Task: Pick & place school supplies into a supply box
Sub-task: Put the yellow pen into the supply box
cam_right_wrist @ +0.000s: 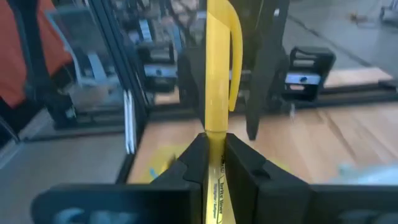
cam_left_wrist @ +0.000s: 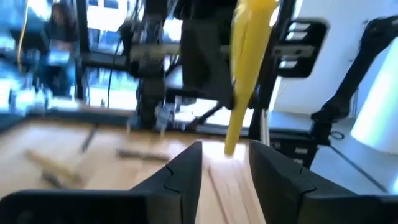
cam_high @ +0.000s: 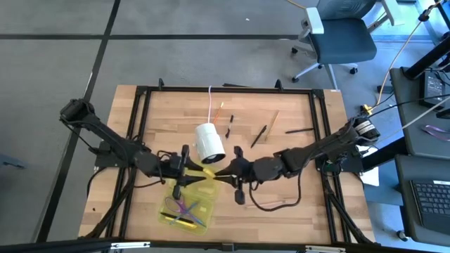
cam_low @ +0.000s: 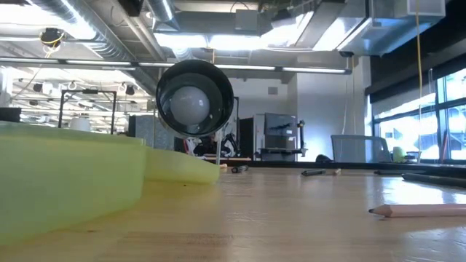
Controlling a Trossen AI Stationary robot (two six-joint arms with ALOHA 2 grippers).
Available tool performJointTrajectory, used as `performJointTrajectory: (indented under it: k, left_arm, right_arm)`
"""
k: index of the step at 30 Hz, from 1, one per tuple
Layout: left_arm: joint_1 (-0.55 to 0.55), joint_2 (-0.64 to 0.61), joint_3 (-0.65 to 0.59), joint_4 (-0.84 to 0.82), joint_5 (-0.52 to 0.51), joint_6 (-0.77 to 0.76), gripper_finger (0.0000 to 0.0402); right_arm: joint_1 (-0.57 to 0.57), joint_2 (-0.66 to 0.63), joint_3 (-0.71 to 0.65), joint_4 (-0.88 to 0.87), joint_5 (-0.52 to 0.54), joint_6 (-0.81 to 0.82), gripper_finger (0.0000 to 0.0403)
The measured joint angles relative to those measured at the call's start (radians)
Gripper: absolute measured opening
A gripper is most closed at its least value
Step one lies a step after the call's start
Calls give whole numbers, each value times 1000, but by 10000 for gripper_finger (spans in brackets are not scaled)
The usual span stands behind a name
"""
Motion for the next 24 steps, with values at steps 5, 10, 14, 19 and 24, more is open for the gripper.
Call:
performJointTrajectory:
  k: [5, 10, 14, 19, 24]
  left_arm:
    - [8, 0, 0, 73, 30, 114, 137]
    - [27, 0, 0, 119, 29, 110, 139]
    - [48, 0, 0, 142, 57, 50, 137]
    - [71, 0, 0, 162, 132, 35, 137]
    - [75, 0, 0, 169, 172, 32, 137]
  right_arm:
    - [0, 3, 0, 77, -1, -14, 43]
    - [0, 5, 0, 89, -4, -12, 44]
    - [-1, 26, 0, 105, -5, -12, 45]
    - [-11, 51, 0, 129, -6, 1, 45]
    - [-21, 60, 0, 124, 1, -10, 45]
